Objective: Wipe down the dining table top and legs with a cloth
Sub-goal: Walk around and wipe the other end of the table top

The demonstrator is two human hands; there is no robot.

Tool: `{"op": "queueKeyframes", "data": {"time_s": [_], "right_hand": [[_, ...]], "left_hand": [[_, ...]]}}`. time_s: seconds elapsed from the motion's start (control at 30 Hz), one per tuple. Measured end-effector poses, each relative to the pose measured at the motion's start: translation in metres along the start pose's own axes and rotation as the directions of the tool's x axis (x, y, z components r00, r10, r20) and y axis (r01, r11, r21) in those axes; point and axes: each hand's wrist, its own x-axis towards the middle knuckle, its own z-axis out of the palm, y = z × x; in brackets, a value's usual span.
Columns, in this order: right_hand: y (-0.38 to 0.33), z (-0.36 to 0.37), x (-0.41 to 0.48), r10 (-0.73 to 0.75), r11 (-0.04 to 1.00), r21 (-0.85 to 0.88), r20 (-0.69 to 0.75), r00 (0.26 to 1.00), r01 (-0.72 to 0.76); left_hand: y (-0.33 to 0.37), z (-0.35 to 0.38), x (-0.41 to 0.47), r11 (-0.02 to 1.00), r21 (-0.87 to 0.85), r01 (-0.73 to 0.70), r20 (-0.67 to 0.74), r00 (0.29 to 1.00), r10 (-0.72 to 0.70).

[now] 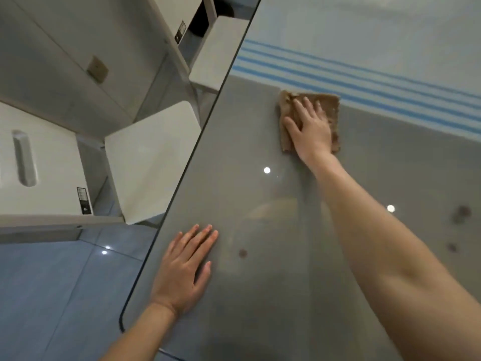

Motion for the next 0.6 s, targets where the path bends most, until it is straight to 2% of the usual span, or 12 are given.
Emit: {"op": "queueKeyframes", "data": {"time_s": [0.07, 0.17, 0.27, 0.33, 0.37, 0.4, 0.43, 0.53, 0.6], "right_hand": [[-0.034, 0.021, -0.047, -0.159, 0.987, -0.012, 0.035, 0.987, 0.16], [-0.044, 0.033, -0.182, -0.361, 0.931, -0.004, 0.148, 0.921, 0.366], [-0.005, 0.009, -0.301, -0.495, 0.853, -0.009, 0.301, 0.815, 0.522], [0.04, -0.015, -0.324, -0.591, 0.744, -0.068, 0.395, 0.703, 0.664], [0.061, -0.026, -0.317, -0.594, 0.727, -0.086, 0.417, 0.688, 0.681], [0.078, -0.035, -0.302, -0.567, 0.75, -0.093, 0.418, 0.71, 0.654], [0.092, -0.041, -0.281, -0.518, 0.798, -0.1, 0.389, 0.762, 0.594], [0.105, -0.045, -0.194, -0.268, 0.949, -0.101, 0.247, 0.931, 0.3], [0.091, -0.04, -0.125, -0.078, 0.988, -0.122, 0.104, 0.992, 0.09]], "left_hand": [[0.0, 0.0, -0.001, 1.0, -0.005, 0.003, 0.009, 1.0, -0.003], [-0.002, 0.0, -0.002, 1.0, 0.005, 0.006, 0.017, 1.0, -0.006], [-0.002, 0.0, -0.002, 1.0, 0.007, 0.01, 0.024, 1.0, -0.01], [-0.002, 0.001, -0.002, 1.0, 0.003, 0.012, 0.029, 1.0, -0.012], [-0.003, 0.001, -0.003, 1.0, 0.001, 0.014, 0.029, 0.999, -0.014], [-0.004, 0.001, -0.003, 1.0, -0.001, 0.018, 0.034, 0.999, -0.018], [-0.004, 0.001, -0.003, 1.0, -0.002, 0.02, 0.039, 0.999, -0.02], [-0.004, 0.001, -0.002, 1.0, -0.003, 0.009, 0.029, 1.0, -0.009], [-0.004, 0.002, -0.003, 1.0, -0.01, 0.005, 0.036, 0.999, -0.005]]}}
